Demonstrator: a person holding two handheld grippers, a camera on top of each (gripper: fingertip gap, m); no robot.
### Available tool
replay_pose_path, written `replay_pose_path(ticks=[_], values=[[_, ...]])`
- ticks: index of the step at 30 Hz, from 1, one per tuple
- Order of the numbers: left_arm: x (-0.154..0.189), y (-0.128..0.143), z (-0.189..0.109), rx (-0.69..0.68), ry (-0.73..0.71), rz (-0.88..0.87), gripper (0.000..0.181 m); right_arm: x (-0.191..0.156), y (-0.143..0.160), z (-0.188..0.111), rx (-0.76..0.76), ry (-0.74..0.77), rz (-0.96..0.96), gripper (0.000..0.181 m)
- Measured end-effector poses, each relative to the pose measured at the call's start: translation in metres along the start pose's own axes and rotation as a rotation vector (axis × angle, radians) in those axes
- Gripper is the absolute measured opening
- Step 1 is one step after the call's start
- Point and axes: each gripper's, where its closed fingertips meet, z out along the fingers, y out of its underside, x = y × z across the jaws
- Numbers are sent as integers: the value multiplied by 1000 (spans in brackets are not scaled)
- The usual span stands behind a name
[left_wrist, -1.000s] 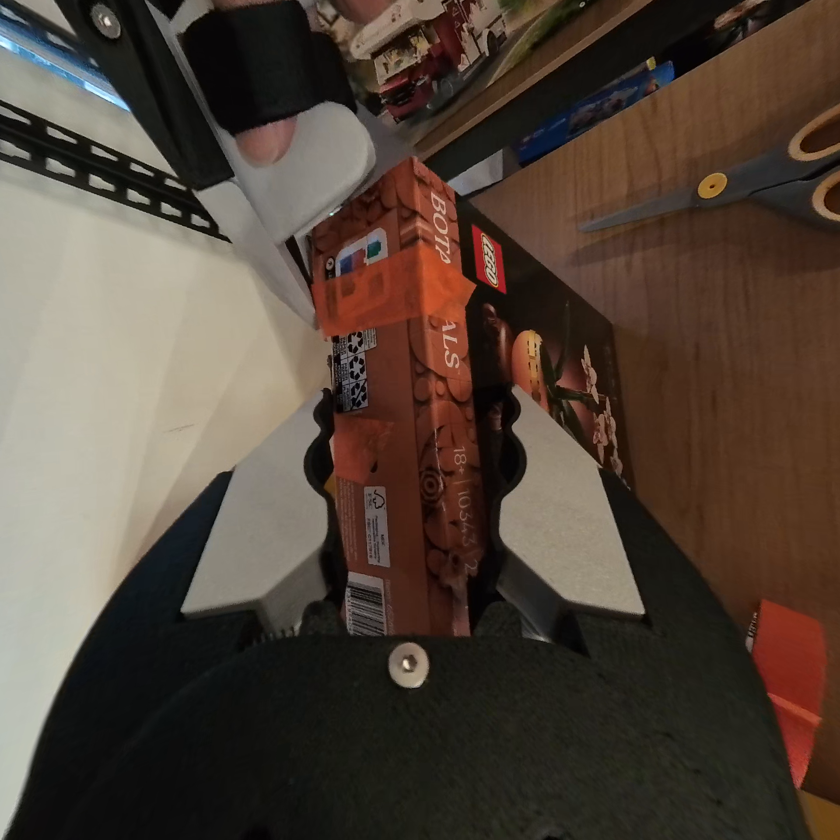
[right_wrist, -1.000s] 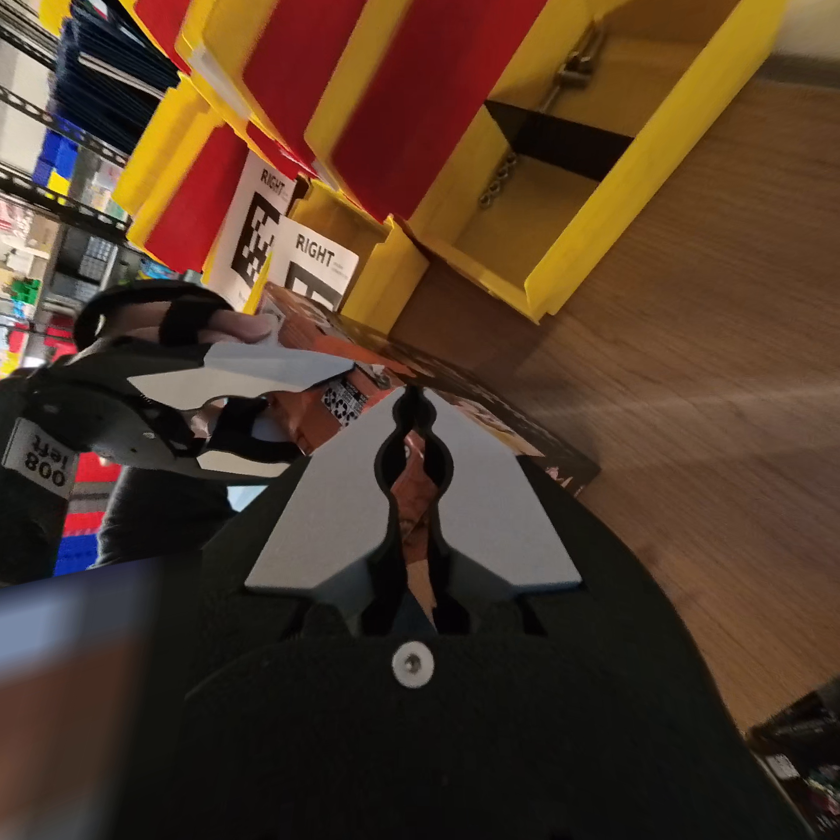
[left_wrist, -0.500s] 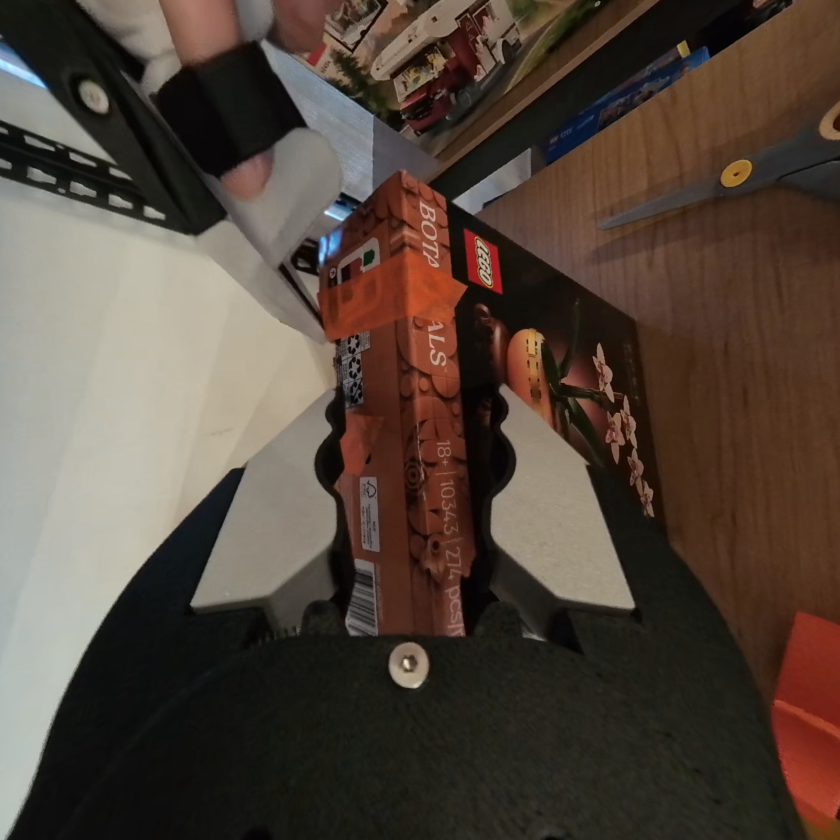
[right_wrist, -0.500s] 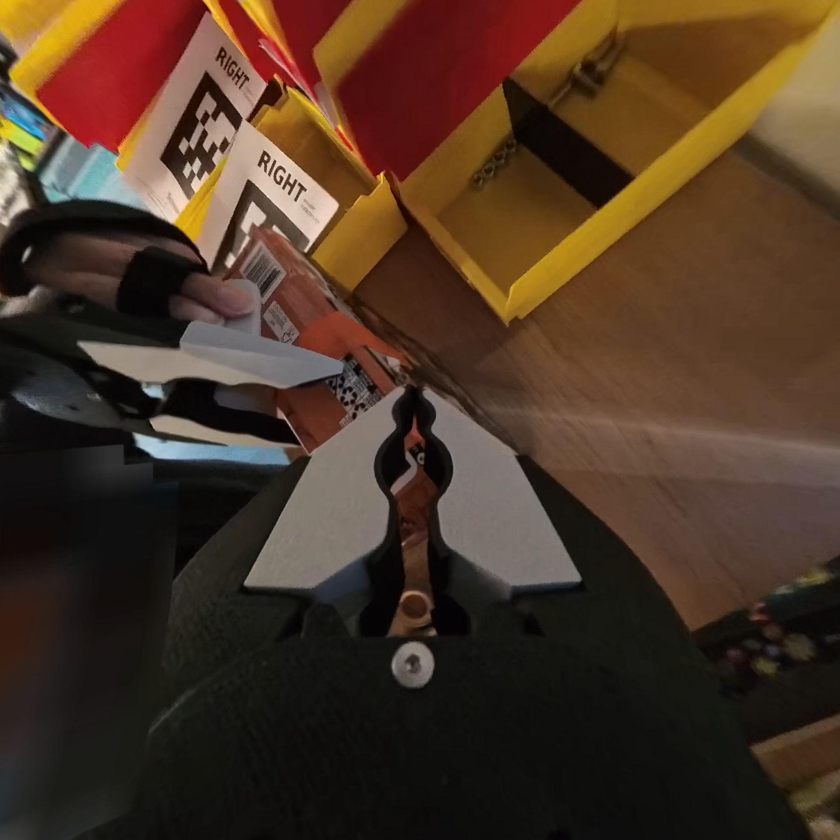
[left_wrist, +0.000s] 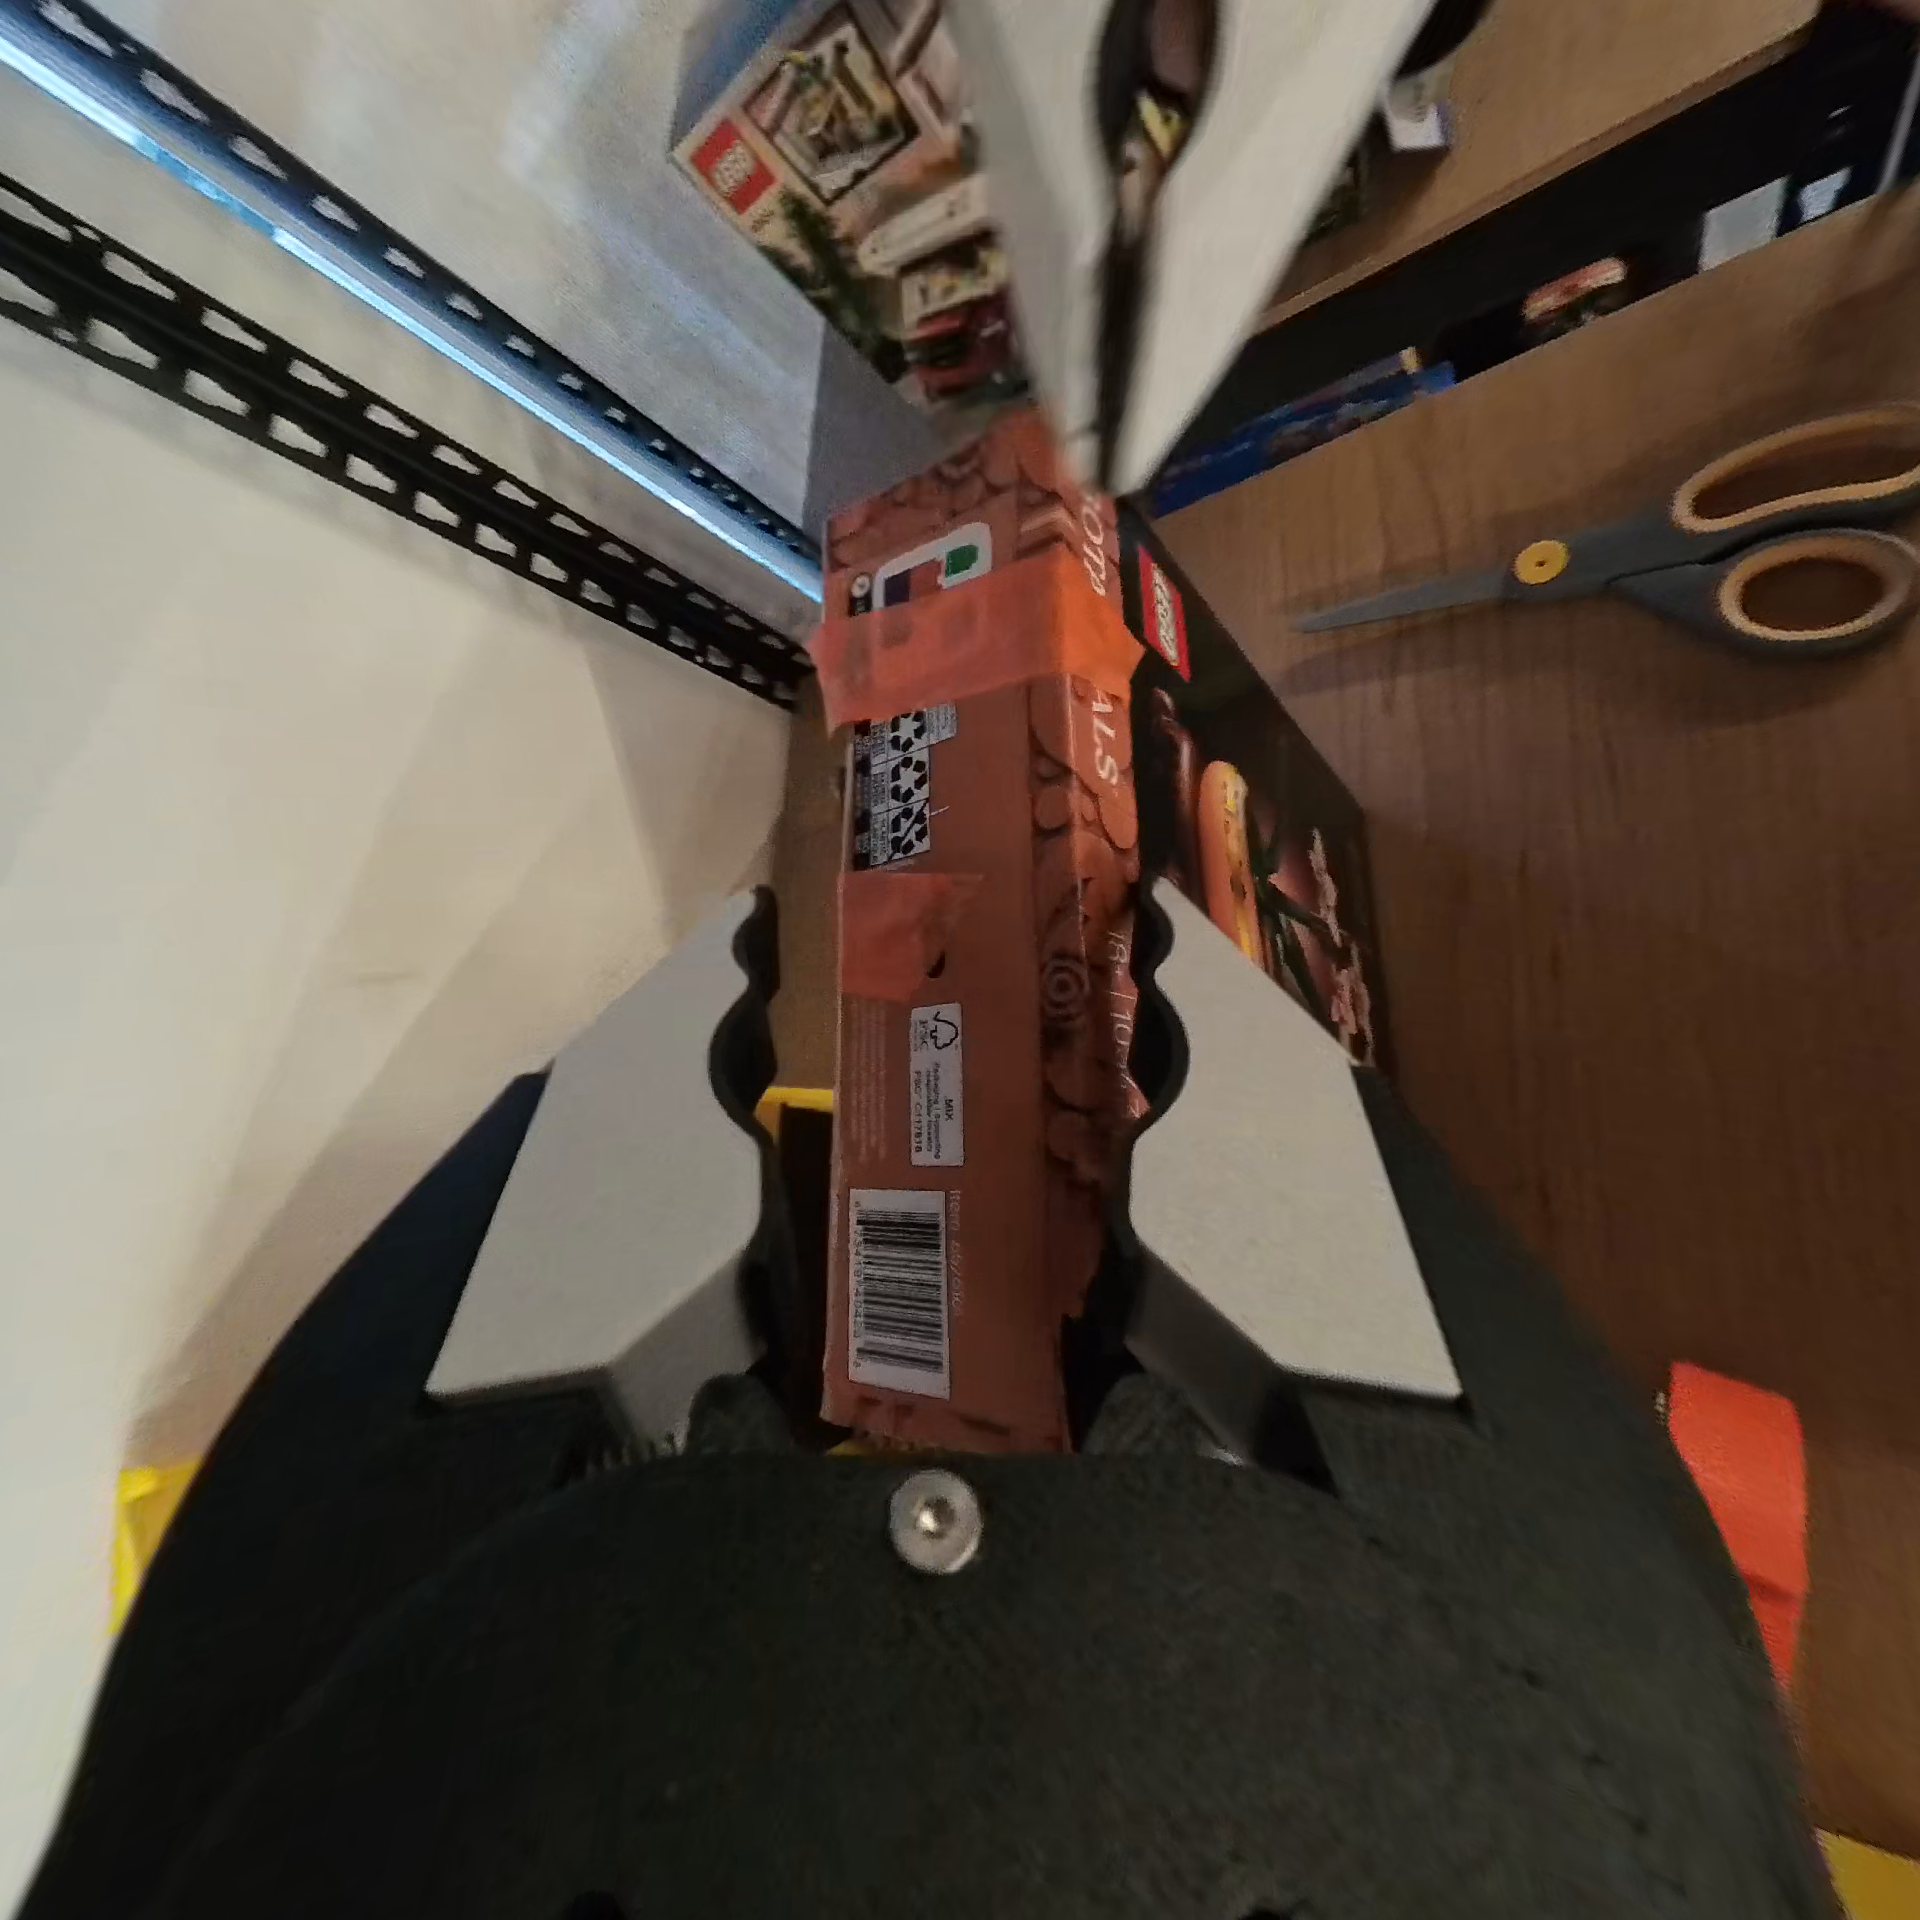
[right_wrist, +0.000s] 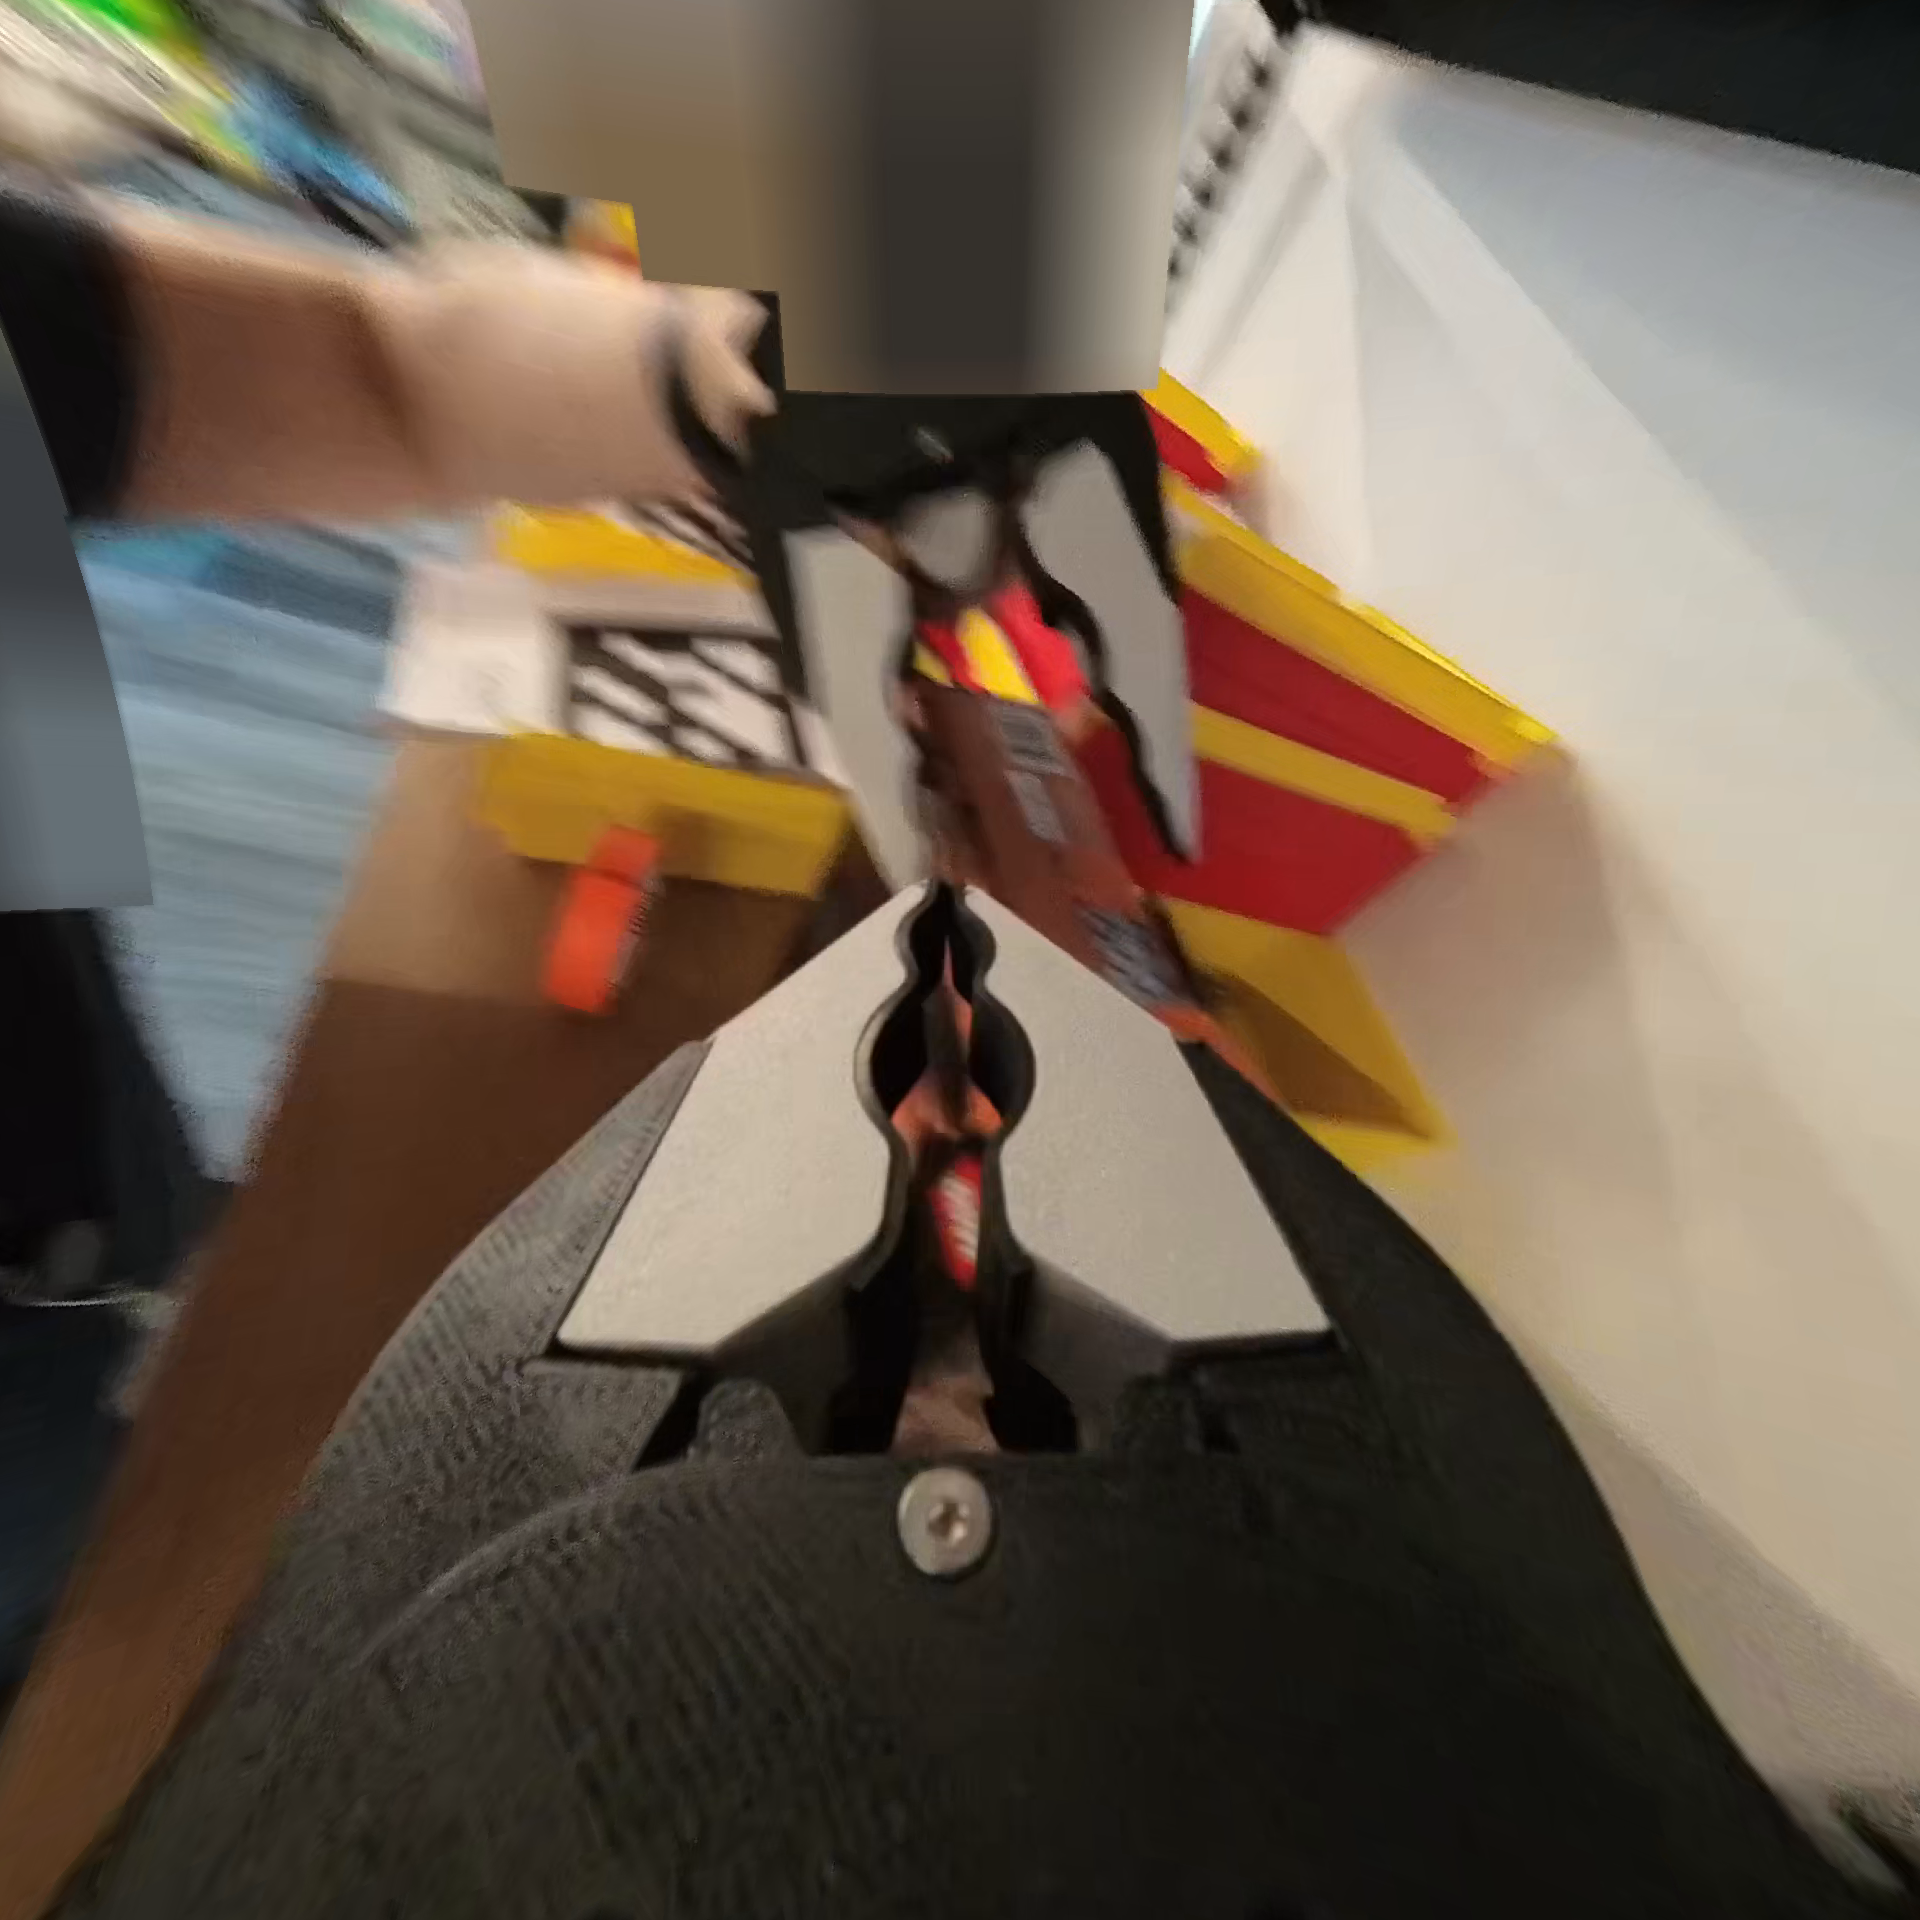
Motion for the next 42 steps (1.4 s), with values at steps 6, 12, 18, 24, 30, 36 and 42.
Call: replay_pose_path(ticks=[6,12,18,24,30,36,42], values=[[3,12,6,-50,132,-99,73,-7,10,12,48,-239,496,0],[7,22,15,-102,166,-137,71,12,41,27,-1,13,559,0],[6,26,17,-132,127,-87,75,13,59,25,4,123,641,0],[10,23,16,-129,127,-51,75,19,29,21,176,76,670,0],[9,25,17,-135,119,-57,75,11,42,26,187,95,683,0],[6,28,17,-142,112,-77,75,4,64,39,187,66,813,0],[5,29,18,-150,110,-78,75,15,53,31,215,76,798,0]])
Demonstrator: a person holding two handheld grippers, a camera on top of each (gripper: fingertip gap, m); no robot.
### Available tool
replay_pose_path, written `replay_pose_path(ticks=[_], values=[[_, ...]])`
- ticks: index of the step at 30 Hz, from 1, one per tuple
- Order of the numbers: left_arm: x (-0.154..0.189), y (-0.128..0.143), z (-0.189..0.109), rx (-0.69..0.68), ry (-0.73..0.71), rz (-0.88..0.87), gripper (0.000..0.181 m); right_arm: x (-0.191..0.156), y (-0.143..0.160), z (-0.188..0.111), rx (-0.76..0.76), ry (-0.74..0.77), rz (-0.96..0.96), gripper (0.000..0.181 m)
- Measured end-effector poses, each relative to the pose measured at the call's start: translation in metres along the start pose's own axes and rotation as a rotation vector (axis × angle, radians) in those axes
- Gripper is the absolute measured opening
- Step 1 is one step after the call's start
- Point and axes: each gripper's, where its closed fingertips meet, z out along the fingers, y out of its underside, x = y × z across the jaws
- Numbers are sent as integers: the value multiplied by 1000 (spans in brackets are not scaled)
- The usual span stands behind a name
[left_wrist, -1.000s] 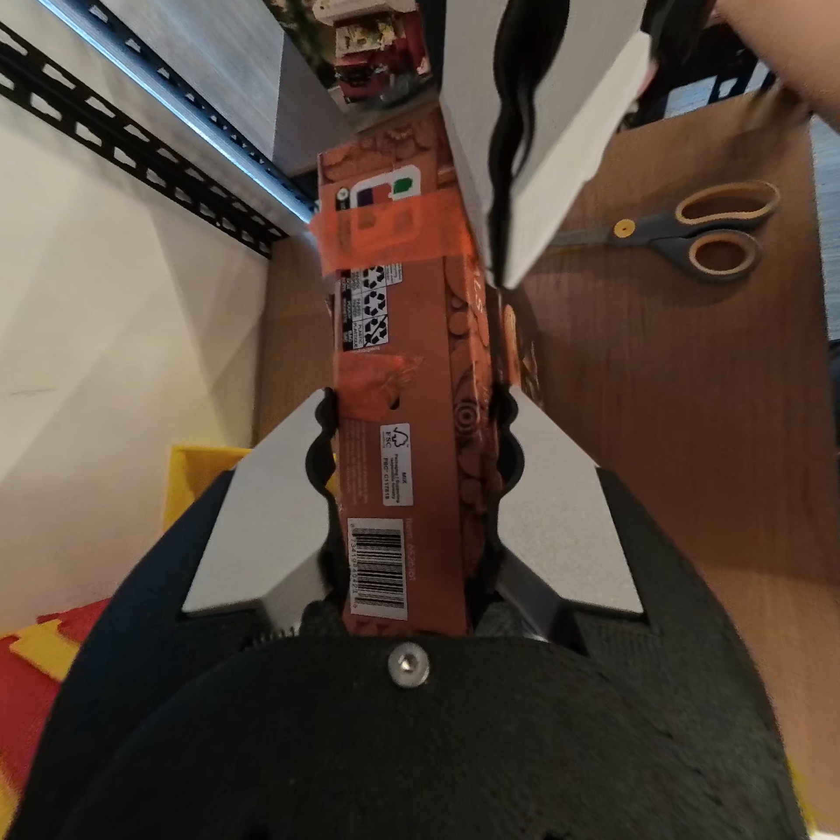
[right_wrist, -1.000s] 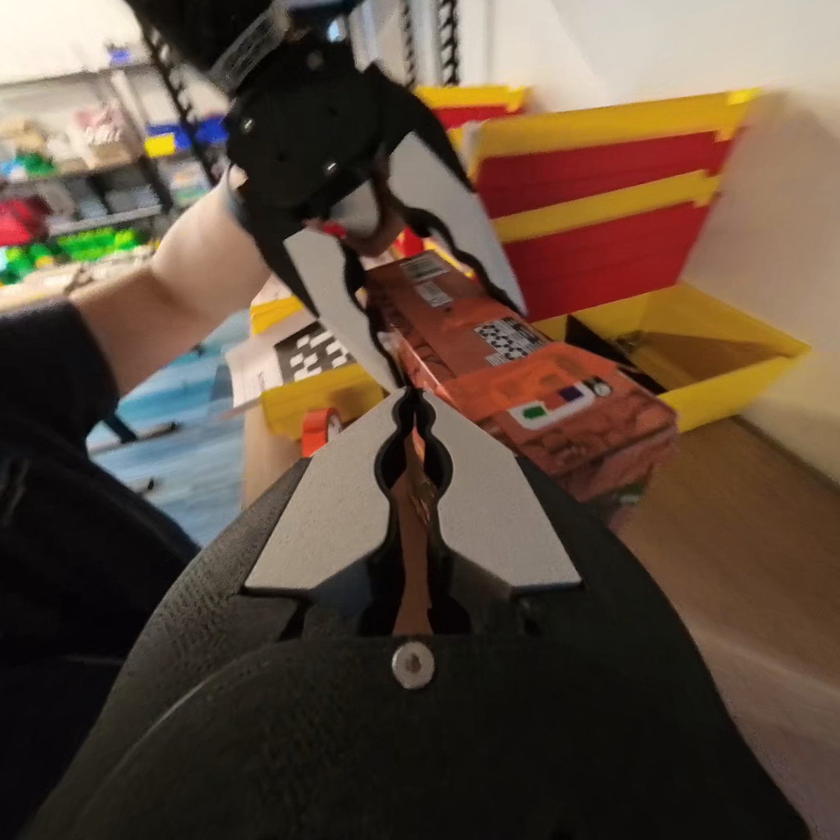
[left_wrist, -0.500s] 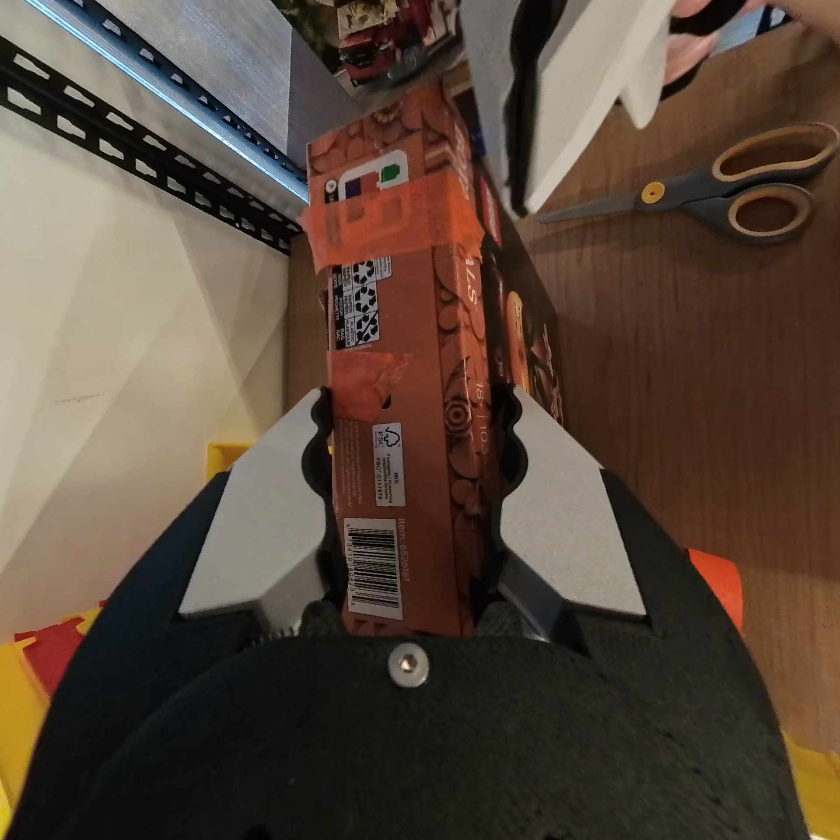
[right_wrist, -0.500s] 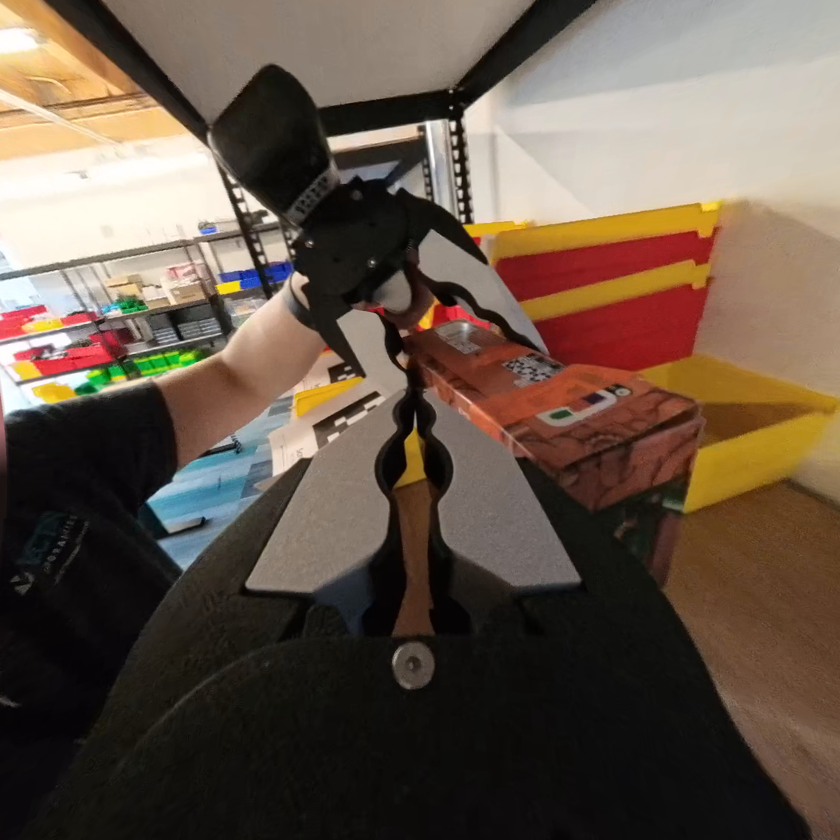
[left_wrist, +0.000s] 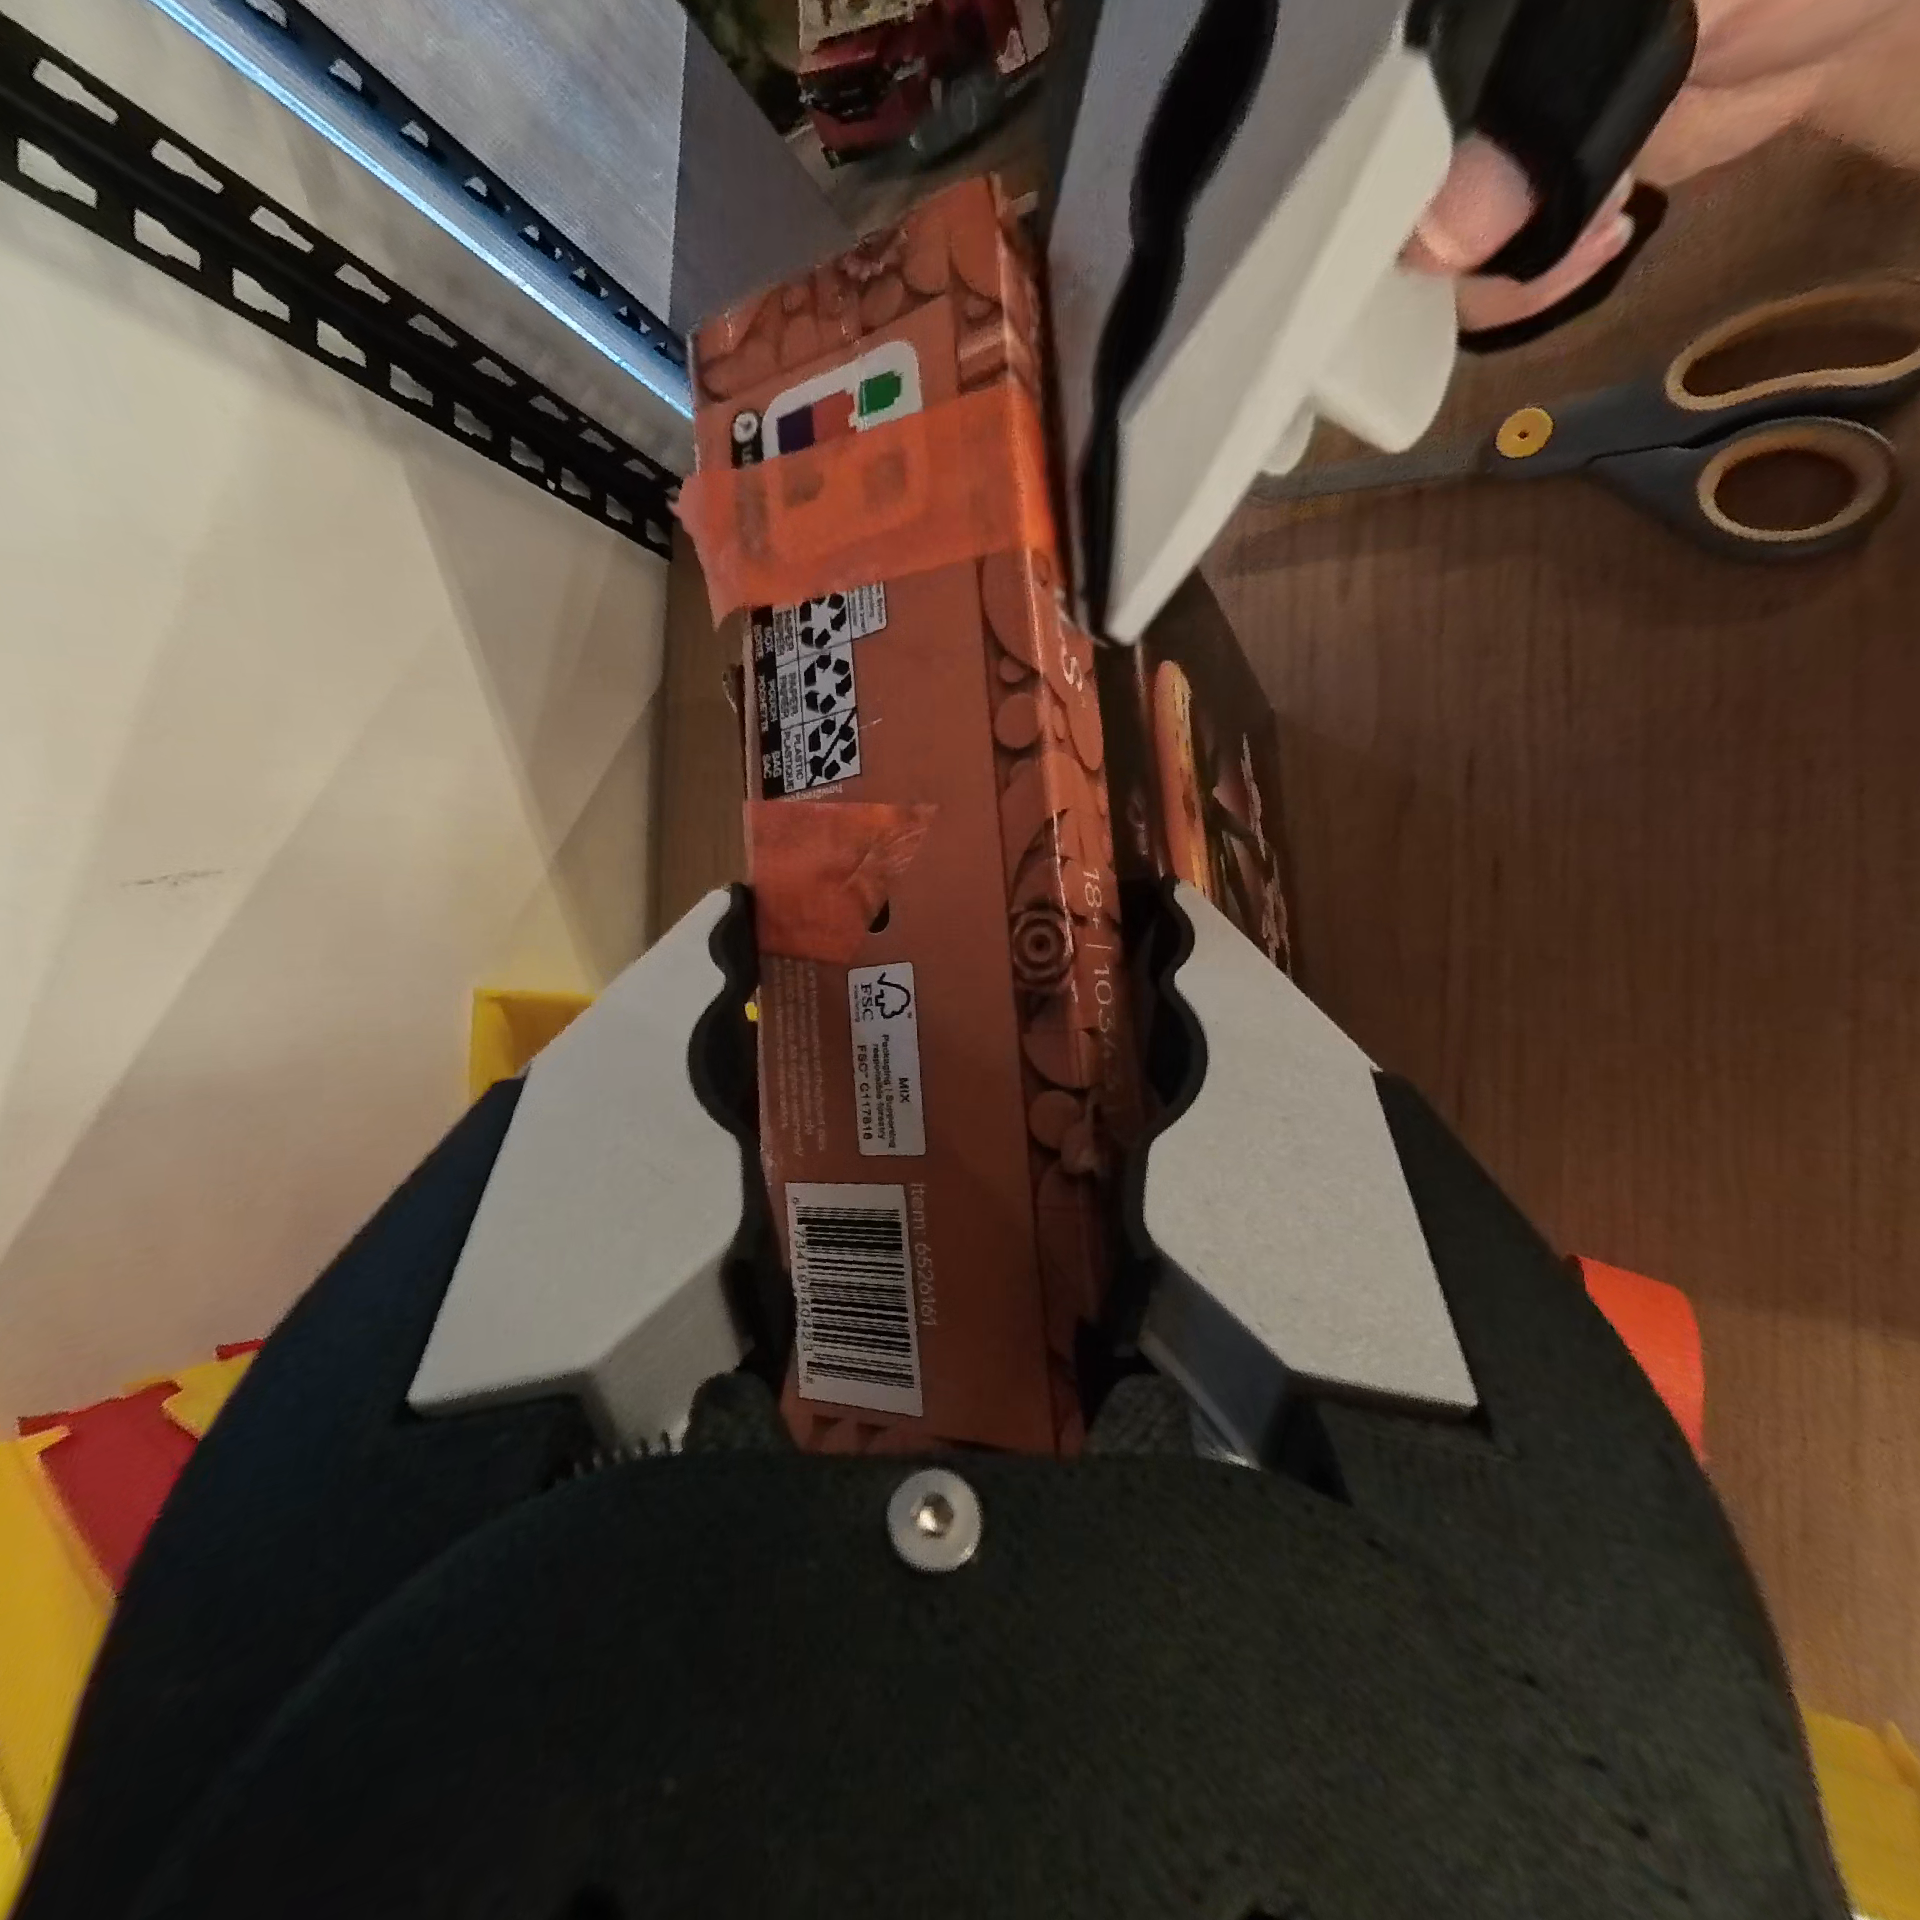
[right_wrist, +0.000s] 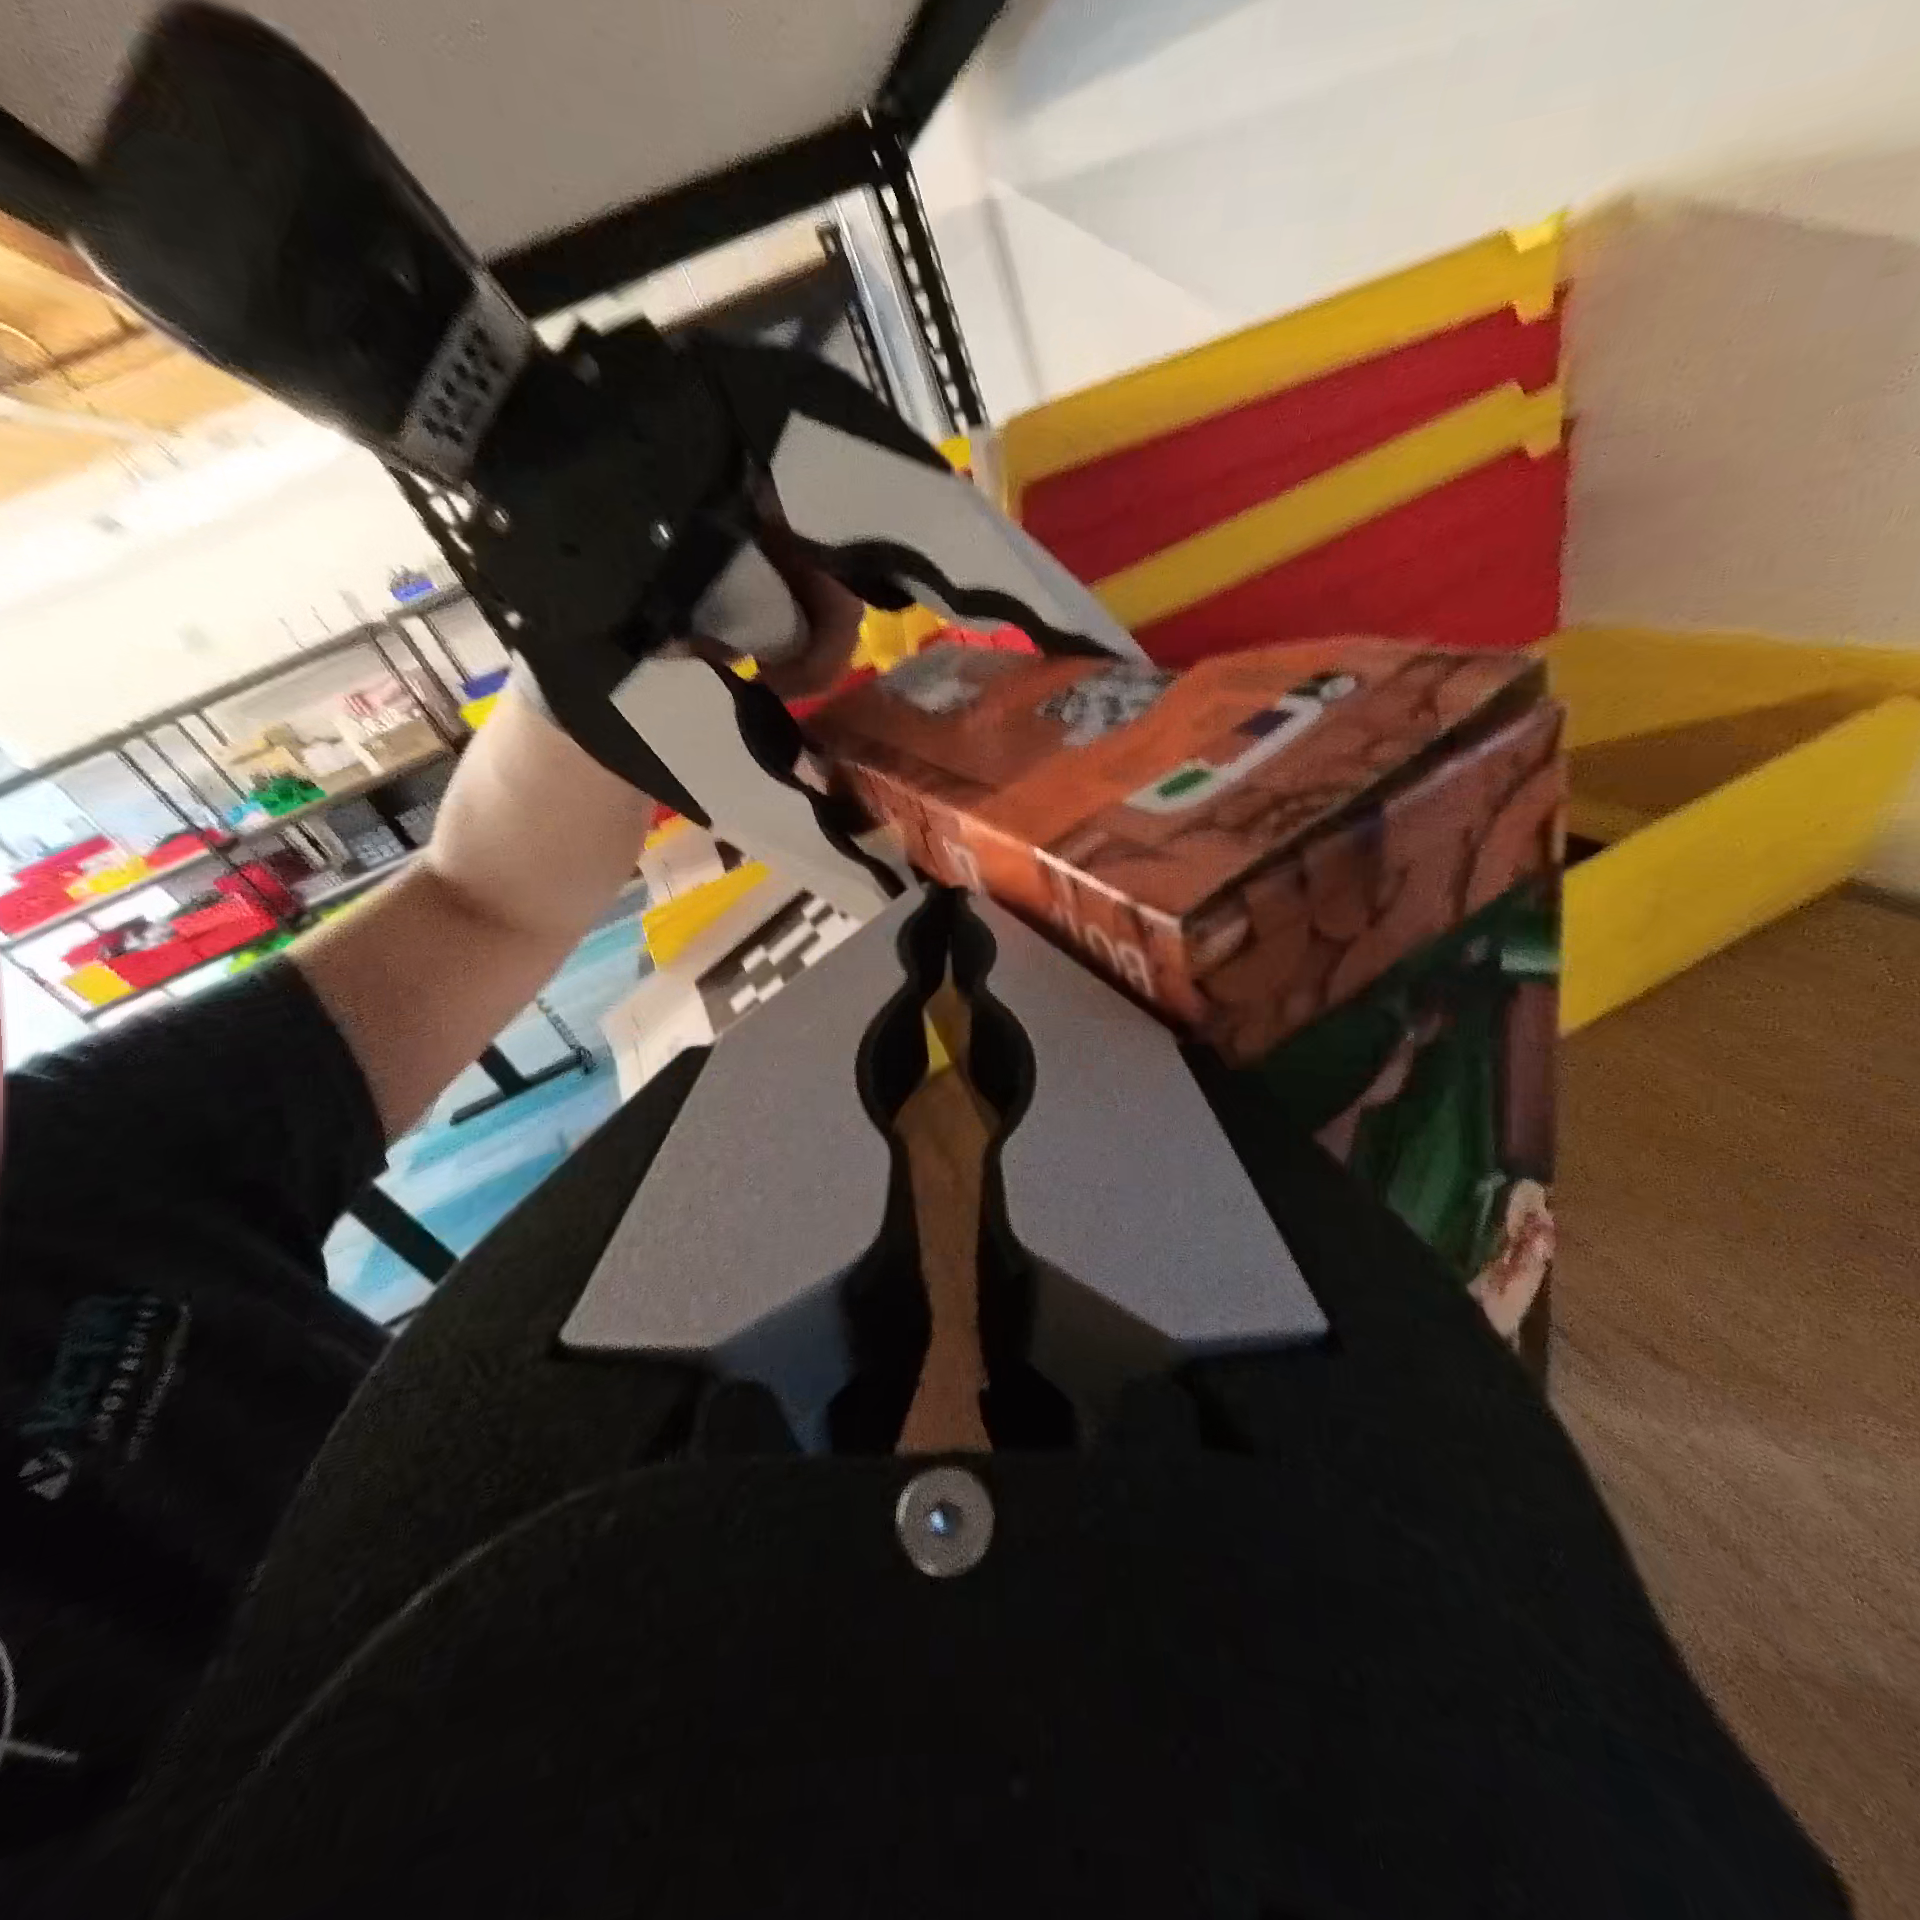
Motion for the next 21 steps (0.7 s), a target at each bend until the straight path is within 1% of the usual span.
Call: replay_pose_path(ticks=[2,3,6,7,10,13,15,17,19,21], values=[[0,0,0,1,1,1,75,5,10,-2,-23,4,47,0],[0,0,0,1,0,4,75,5,11,-3,-9,-9,63,0],[1,0,0,1,-2,7,75,-4,-7,-1,63,-45,54,0],[0,0,0,-2,-4,9,76,-8,-14,1,79,-37,31,0],[0,1,0,-10,-3,12,76,-9,-15,4,43,14,-29,0],[0,1,0,-12,-7,12,76,4,1,-7,27,24,11,0],[-1,1,0,-10,-10,4,76,14,12,-14,21,14,82,0],[-1,2,0,-15,-9,9,77,11,6,-15,58,-22,96,0],[-1,2,0,-26,-10,21,76,2,-9,-12,99,-49,15,0],[-3,4,1,-43,-12,11,78,6,-18,-12,107,5,-18,0]])
